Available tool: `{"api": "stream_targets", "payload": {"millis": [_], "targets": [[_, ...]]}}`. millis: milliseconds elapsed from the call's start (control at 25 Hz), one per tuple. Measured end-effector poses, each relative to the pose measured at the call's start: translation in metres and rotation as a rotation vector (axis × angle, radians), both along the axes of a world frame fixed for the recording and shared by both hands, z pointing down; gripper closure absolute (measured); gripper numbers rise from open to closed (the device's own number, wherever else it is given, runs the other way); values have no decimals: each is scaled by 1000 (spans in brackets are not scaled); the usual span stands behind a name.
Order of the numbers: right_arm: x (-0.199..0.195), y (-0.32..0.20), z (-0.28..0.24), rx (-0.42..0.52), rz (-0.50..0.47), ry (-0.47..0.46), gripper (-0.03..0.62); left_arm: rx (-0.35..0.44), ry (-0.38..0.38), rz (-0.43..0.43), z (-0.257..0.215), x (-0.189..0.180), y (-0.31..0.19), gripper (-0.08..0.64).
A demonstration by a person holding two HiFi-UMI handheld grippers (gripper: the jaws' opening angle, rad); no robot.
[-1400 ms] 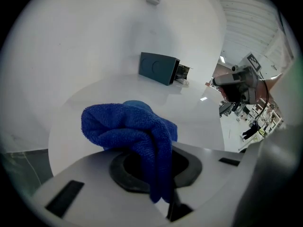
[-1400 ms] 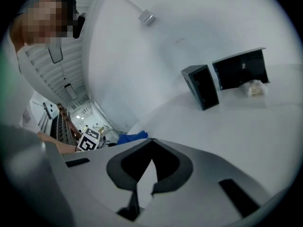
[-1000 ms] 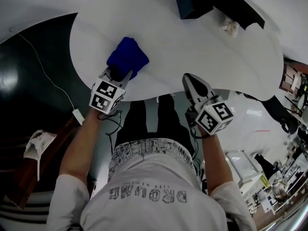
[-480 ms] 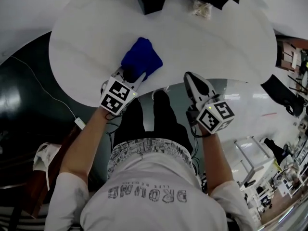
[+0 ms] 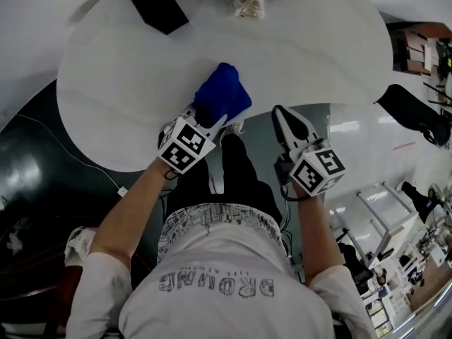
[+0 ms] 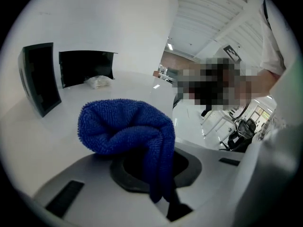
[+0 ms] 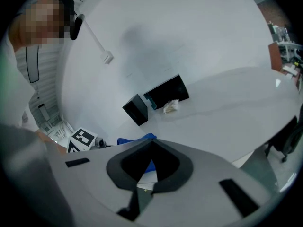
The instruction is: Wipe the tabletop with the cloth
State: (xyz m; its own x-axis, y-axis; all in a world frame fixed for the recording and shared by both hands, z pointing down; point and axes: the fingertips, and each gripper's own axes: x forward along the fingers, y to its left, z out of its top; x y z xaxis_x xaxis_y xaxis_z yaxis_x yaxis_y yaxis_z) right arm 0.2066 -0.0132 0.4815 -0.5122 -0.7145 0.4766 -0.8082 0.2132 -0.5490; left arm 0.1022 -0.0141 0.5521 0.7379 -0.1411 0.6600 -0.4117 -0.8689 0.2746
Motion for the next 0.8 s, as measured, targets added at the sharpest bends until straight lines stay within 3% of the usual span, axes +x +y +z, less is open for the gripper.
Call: {"api": "stream_targets", "payload": {"millis": [200,480,800], "targets": [[30,4,2,-15,28,5,584,-8,0,46,1,34,5,495],[30,1,-3,2,35,-1,584,-14,2,34,0,36,11,494],[23,-11,-21,44,11,-5,584,-28,96,-89,-34,14,-8,494]]}}
